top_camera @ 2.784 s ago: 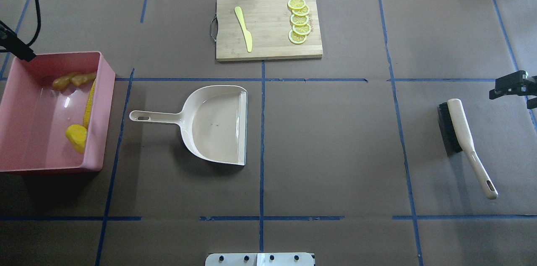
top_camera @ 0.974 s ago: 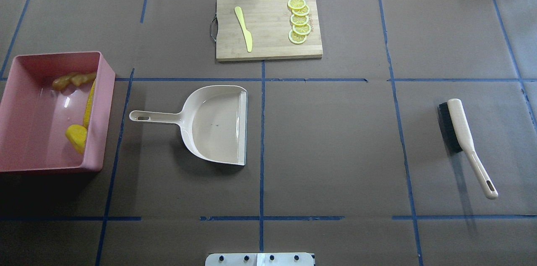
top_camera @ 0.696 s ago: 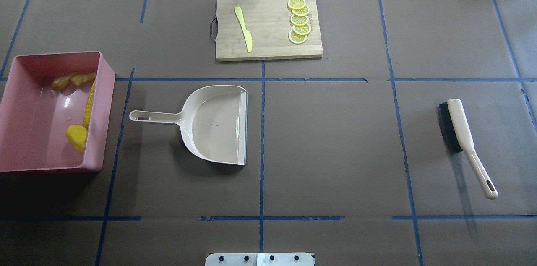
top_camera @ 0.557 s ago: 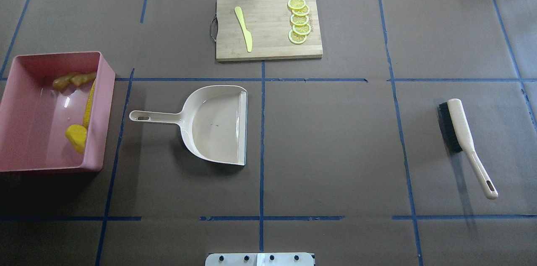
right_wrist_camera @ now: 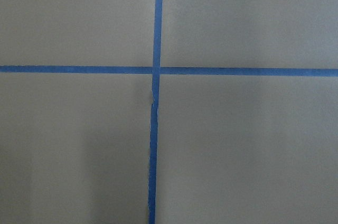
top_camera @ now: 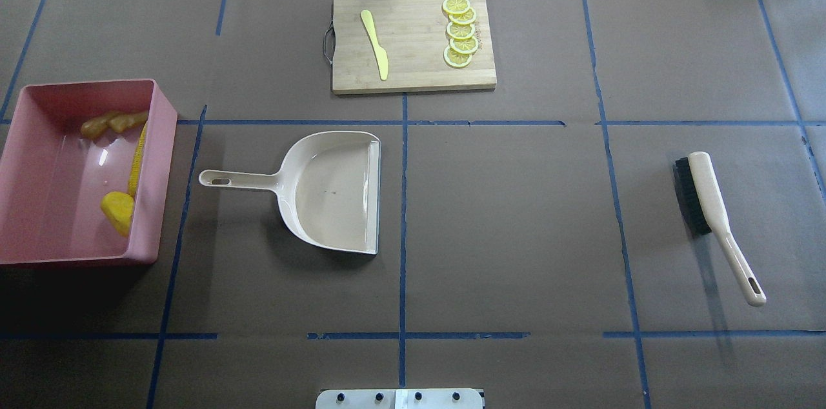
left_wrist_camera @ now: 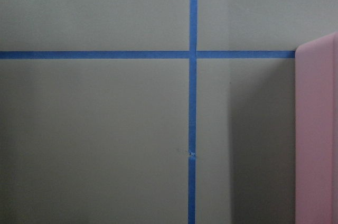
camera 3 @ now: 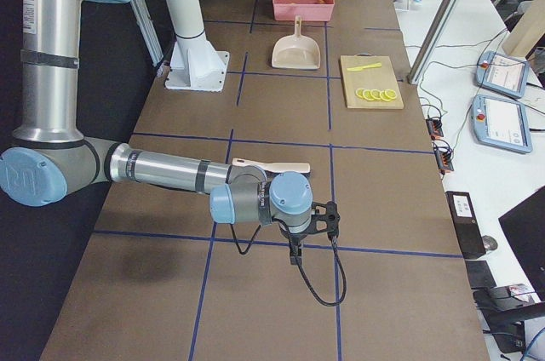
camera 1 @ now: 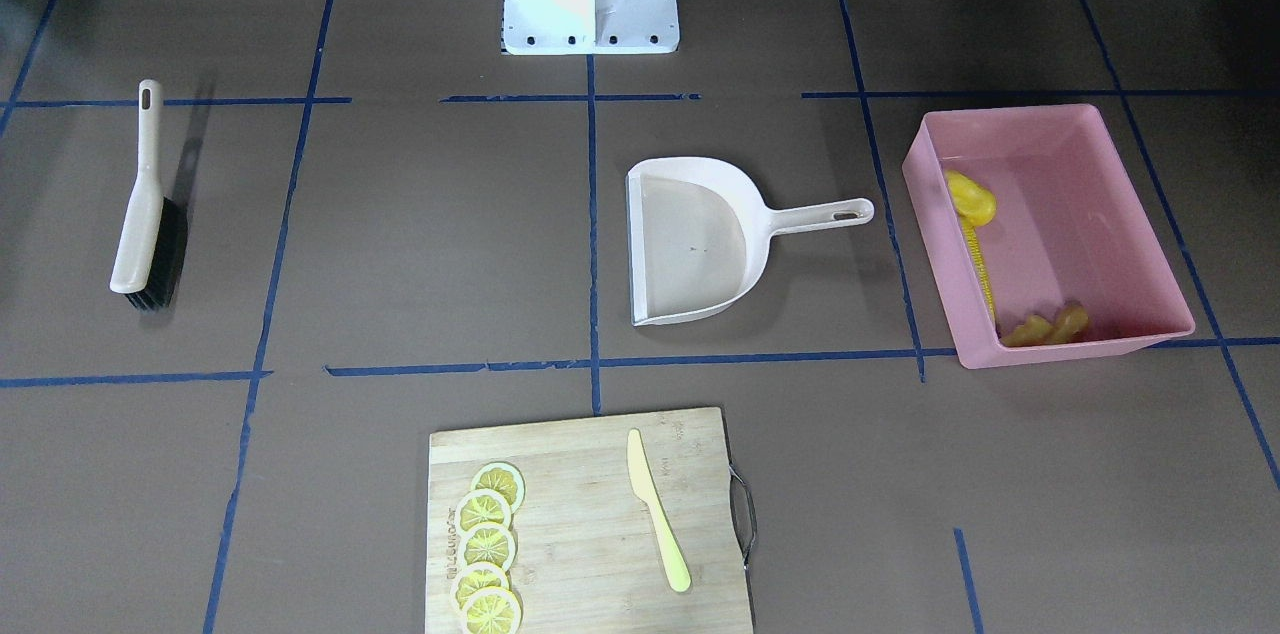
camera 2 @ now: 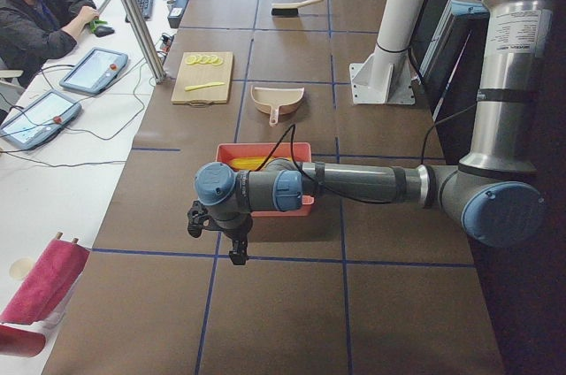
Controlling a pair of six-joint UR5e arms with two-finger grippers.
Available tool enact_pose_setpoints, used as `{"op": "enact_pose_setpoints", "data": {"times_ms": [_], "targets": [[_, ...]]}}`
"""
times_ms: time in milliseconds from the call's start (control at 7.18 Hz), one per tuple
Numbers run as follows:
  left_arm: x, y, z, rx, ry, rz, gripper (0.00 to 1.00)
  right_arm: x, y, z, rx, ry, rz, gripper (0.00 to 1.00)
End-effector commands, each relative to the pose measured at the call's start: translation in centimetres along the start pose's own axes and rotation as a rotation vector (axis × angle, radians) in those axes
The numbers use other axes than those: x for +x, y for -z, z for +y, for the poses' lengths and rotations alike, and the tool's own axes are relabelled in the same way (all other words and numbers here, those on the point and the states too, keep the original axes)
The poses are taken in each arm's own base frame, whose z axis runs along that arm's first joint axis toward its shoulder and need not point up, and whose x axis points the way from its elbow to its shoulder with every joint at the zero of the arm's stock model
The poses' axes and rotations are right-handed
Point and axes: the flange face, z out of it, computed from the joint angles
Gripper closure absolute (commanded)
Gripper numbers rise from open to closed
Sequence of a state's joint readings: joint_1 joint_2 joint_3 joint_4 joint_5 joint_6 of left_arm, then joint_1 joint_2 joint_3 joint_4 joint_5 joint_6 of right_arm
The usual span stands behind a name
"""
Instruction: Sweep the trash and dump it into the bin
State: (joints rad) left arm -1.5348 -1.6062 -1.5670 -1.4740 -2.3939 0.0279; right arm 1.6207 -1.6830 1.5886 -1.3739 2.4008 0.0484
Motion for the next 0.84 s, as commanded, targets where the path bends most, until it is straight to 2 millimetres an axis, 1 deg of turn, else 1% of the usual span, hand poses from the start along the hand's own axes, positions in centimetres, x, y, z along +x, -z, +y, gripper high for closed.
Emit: {"op": "enact_pose_setpoints", "data": {"times_ms": [0, 139, 418, 696], "targets": [[0.11, 0.15, -0.01, 0.003, -0.002, 0.001, 0.00, -0.83, 4.05, -1.79, -0.035, -0.105, -0.034, 0.00], [0.17, 0.20, -0.08, 0.004, -0.005, 0.001, 0.00, -1.32, 3.93, -1.77, -0.044, -0.084, -0.035, 0.00], [0.16, 0.21, -0.08, 0.004, -0.005, -0.001, 0.00, -1.20, 3.73, -1.89, -0.047, -0.064, -0.002, 0.00], [0.16, 0.21, -0.08, 0.004, -0.005, -0.001, 0.00, -0.36, 3.14, -1.40, -0.058, -0.073, 0.018, 0.00]]}}
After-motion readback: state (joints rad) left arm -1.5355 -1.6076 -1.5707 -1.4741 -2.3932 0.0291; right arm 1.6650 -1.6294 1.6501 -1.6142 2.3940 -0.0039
